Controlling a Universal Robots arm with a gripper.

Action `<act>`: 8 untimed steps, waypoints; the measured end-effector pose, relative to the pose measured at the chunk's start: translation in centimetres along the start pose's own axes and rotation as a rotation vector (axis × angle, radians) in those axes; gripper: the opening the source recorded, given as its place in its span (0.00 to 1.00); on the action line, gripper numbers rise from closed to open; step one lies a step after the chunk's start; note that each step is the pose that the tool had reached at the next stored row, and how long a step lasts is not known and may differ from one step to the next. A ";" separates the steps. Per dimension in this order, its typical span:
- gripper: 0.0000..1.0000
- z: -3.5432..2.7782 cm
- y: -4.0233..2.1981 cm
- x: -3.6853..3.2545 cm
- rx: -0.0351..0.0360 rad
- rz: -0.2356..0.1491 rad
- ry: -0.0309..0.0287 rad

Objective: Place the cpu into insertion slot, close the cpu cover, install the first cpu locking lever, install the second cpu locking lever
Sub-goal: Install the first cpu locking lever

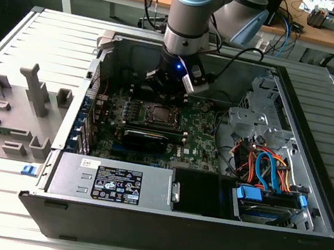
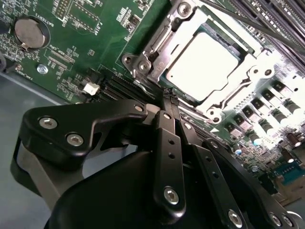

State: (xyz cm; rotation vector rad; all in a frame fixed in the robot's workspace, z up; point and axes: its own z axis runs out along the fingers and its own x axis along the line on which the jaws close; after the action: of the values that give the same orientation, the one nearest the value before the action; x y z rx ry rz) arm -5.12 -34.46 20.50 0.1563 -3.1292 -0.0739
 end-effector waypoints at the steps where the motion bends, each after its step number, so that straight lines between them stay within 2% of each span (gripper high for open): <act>1: 0.11 0.02 -0.01 -0.08 0.0001 0.000 0.0003; 8: 0.11 0.19 -0.09 -0.84 -0.0013 0.000 0.0010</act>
State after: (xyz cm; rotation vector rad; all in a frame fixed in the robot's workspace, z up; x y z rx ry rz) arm -4.28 -34.45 20.30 0.1562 -3.1281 -0.0759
